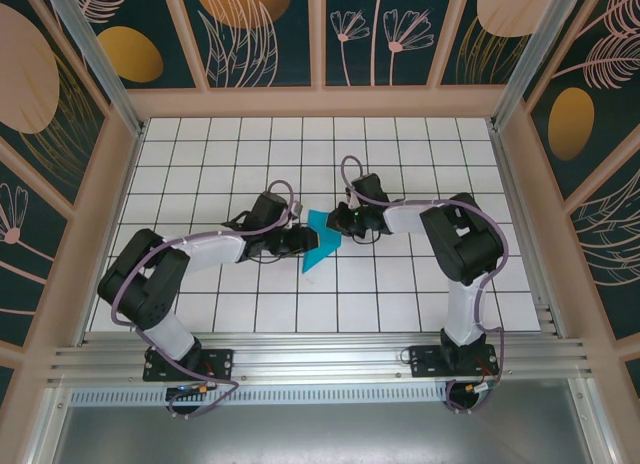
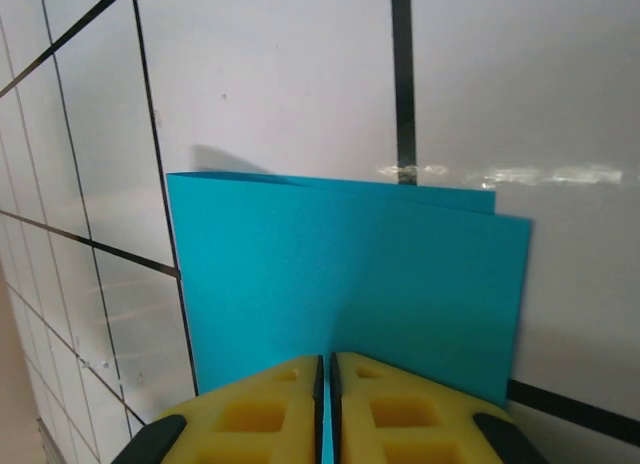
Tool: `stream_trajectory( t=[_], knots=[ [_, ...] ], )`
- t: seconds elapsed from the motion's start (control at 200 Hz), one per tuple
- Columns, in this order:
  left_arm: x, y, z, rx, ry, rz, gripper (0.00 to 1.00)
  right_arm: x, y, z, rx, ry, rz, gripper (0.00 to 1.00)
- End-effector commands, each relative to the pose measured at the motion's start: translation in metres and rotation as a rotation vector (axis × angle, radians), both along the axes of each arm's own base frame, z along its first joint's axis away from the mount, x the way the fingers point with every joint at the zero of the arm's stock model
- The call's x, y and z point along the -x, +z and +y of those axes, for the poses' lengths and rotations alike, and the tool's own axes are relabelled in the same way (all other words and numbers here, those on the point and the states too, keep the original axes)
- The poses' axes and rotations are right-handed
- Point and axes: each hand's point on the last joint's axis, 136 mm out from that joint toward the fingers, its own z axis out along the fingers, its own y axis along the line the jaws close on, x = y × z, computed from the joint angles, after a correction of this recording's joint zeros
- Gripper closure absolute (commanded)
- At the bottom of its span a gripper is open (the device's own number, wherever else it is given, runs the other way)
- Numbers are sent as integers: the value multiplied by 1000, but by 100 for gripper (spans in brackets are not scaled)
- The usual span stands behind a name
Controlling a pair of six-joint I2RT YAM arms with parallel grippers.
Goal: Fold a paper plane with a square sheet of paper (pick it up from the middle)
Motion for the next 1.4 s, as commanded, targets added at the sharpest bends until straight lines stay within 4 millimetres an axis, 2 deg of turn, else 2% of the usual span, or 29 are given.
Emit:
stream_trajectory(
  t=[0.0,0.195,0.245,0.3,0.365,0.51,0.605,0.746,0.916,0.931,1.051,1.136,1.396],
  knots=[
    [-7,15,0,7,24,-22,66,3,-9,-5,47,-3,22,85],
    [-4,40,-24,134,-54,-22,70,3,-8,-5,45,-8,23,85],
    [-2,42,-28,146,-70,-26,70,2,-6,-4,41,-8,19,85],
    [-4,37,-27,114,-65,-26,71,1,-1,-2,27,-8,12,85],
    [-7,26,-22,62,-51,-20,72,-2,11,1,2,-6,-9,85],
    [0,31,-28,122,-88,-18,73,-9,47,-1,-23,-20,-89,83],
    [7,26,-31,112,-141,-3,73,-9,61,-9,-18,-38,-120,83],
    [8,16,-29,73,-161,2,74,3,65,-16,-23,-47,-124,83],
    [-10,3,-14,-45,-76,-51,81,25,61,-23,-45,-48,-107,84],
    [-11,-8,-11,-71,-67,-39,82,28,60,-22,-51,-44,-106,84],
    [-19,-22,-8,-119,-54,-45,85,43,61,-13,-104,-2,-92,85],
    [-22,-33,-6,-147,-47,-40,87,56,57,0,-93,43,-83,85],
    [-25,-50,5,-227,-43,-57,89,62,47,15,-101,58,-54,86]
  ],
)
